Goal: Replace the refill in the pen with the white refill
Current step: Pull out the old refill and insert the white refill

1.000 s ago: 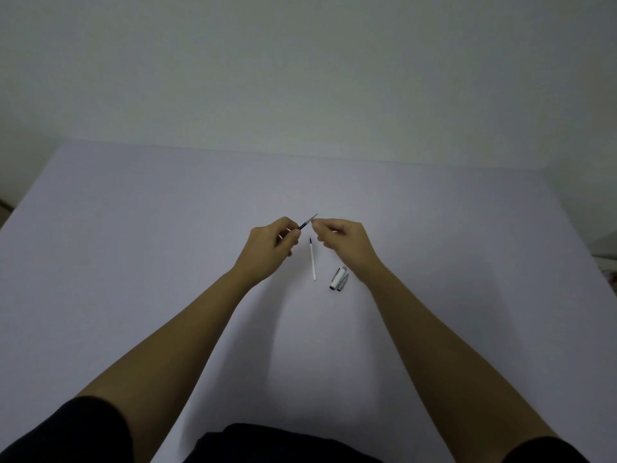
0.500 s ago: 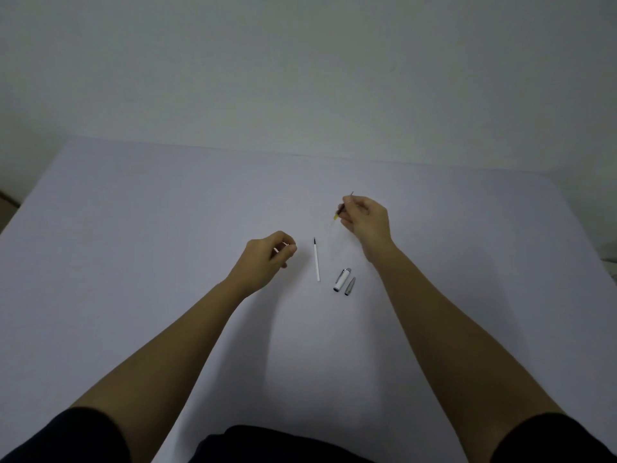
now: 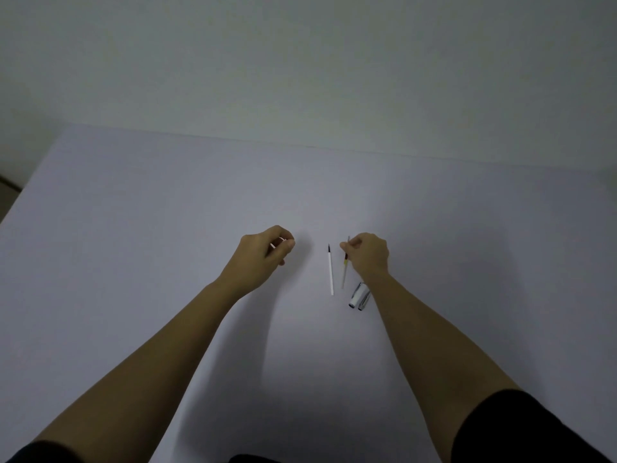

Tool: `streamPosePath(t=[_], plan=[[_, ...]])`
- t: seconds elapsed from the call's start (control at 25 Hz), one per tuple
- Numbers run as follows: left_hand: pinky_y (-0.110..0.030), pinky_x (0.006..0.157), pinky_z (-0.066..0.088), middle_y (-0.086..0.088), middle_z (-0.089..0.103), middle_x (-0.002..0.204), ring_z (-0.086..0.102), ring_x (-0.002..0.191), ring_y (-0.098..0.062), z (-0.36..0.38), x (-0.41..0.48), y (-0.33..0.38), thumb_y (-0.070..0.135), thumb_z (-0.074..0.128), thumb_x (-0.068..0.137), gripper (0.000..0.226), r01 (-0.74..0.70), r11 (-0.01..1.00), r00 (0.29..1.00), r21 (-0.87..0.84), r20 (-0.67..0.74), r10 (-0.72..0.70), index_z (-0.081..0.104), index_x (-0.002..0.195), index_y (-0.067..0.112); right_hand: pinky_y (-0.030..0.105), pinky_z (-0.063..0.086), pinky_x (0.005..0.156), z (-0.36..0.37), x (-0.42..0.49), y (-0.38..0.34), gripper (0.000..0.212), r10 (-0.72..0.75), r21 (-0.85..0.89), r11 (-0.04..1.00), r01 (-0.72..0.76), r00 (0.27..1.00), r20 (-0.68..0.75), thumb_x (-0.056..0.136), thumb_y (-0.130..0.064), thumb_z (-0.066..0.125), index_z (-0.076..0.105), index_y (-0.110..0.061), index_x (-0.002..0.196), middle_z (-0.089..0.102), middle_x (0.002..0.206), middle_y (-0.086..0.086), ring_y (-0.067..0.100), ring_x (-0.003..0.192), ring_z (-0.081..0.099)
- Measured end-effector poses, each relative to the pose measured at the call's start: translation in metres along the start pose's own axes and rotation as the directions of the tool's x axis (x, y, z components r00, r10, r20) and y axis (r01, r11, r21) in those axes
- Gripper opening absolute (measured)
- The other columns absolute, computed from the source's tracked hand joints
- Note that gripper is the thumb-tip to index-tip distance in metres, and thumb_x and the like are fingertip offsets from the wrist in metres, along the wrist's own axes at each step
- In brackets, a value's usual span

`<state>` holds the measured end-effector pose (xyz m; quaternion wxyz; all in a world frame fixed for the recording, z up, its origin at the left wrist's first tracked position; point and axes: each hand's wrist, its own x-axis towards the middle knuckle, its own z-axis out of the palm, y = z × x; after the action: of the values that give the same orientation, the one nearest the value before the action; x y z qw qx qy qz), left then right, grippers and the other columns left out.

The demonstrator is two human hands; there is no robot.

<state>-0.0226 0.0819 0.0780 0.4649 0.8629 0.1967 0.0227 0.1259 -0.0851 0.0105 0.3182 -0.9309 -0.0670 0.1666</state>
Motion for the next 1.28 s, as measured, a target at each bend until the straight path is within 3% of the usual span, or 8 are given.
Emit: streamPosePath(t=[0.24, 0.48, 0.68, 0.92, 1.04, 1.16, 1.28], plan=[[-0.025, 0.065, 0.052, -0.001, 0.068, 0.086, 0.066, 0.067, -0.003, 0.001, 0.011, -0.005, 0.028, 0.050, 0.093, 0.013, 0.001, 1.000, 1.000, 0.000, -0.005, -0.001, 0.061, 0.094, 0.021, 0.025, 0.038, 0.066, 0.007, 0.005, 0.002, 0.026, 0.010, -0.050, 0.999, -0.011, 1.000, -0.020, 0.082, -0.025, 0.069, 0.070, 0.000, 0.076, 0.073, 0.084, 0.016, 0.030, 0.084, 0.066], [-0.022, 0.063, 0.050, -0.002, 0.068, 0.087, 0.067, 0.069, -0.008, 0.009, 0.011, -0.003, 0.028, 0.050, 0.093, 0.014, 0.010, 1.000, 1.000, -0.027, 0.013, -0.010, 0.061, 0.095, 0.019, 0.020, 0.039, 0.067, 0.006, -0.002, -0.016, 0.027, -0.056, -0.064, 0.996, 0.057, 0.998, 0.027, 0.082, -0.027, 0.069, 0.068, -0.002, 0.089, 0.072, 0.091, 0.015, 0.027, 0.087, 0.066], [-0.016, 0.063, 0.047, -0.002, 0.068, 0.086, 0.066, 0.069, -0.009, 0.012, 0.010, -0.002, 0.027, 0.050, 0.094, 0.015, -0.009, 1.000, 1.000, -0.018, 0.015, 0.009, 0.061, 0.096, 0.018, 0.030, 0.048, 0.073, 0.027, -0.018, -0.035, 0.020, -0.110, -0.271, 0.952, 0.144, 0.984, 0.138, 0.086, -0.016, 0.065, 0.064, 0.001, 0.097, 0.068, 0.100, 0.018, 0.029, 0.093, 0.065], [-0.016, 0.063, 0.047, -0.001, 0.068, 0.086, 0.066, 0.068, -0.006, 0.007, 0.007, -0.013, 0.029, 0.050, 0.093, 0.014, 0.011, 1.000, 1.000, -0.005, -0.002, -0.011, 0.061, 0.096, 0.020, 0.032, 0.051, 0.077, 0.038, -0.021, -0.042, 0.013, 0.007, -0.328, 0.944, 0.027, 0.995, 0.102, 0.090, -0.003, 0.055, 0.065, 0.003, 0.096, 0.067, 0.105, 0.020, 0.030, 0.099, 0.064], [-0.013, 0.063, 0.045, 0.003, 0.068, 0.087, 0.066, 0.072, -0.006, 0.006, 0.006, -0.016, 0.027, 0.050, 0.092, 0.016, 0.036, 0.999, 0.999, -0.018, -0.001, -0.036, 0.060, 0.103, 0.022, 0.031, 0.050, 0.079, 0.040, -0.021, -0.046, 0.018, 0.052, -0.172, 0.984, -0.036, 0.995, 0.086, 0.088, -0.006, 0.057, 0.067, 0.002, 0.100, 0.070, 0.106, 0.018, 0.030, 0.099, 0.065], [-0.015, 0.068, 0.047, 0.005, 0.069, 0.093, 0.066, 0.081, -0.009, 0.001, 0.007, -0.016, 0.021, 0.050, 0.090, 0.024, 0.059, 0.997, 0.998, -0.055, 0.006, -0.059, 0.058, 0.112, 0.021, 0.024, 0.048, 0.080, 0.034, -0.019, -0.052, 0.022, 0.116, 0.151, 0.980, -0.129, 0.989, 0.094, 0.084, -0.012, 0.064, 0.070, -0.001, 0.102, 0.072, 0.104, 0.015, 0.028, 0.096, 0.067], [-0.021, 0.069, 0.051, 0.006, 0.070, 0.086, 0.066, 0.081, -0.013, -0.010, 0.010, -0.015, 0.024, 0.054, 0.088, 0.013, 0.053, 0.997, 0.998, -0.059, -0.012, -0.053, 0.061, 0.098, 0.021, 0.033, 0.055, 0.085, 0.013, -0.021, -0.061, 0.017, 0.186, 0.590, 0.771, -0.241, 0.971, 0.153, 0.081, -0.012, 0.068, 0.071, -0.002, 0.095, 0.072, 0.086, 0.010, 0.023, 0.086, 0.067]])
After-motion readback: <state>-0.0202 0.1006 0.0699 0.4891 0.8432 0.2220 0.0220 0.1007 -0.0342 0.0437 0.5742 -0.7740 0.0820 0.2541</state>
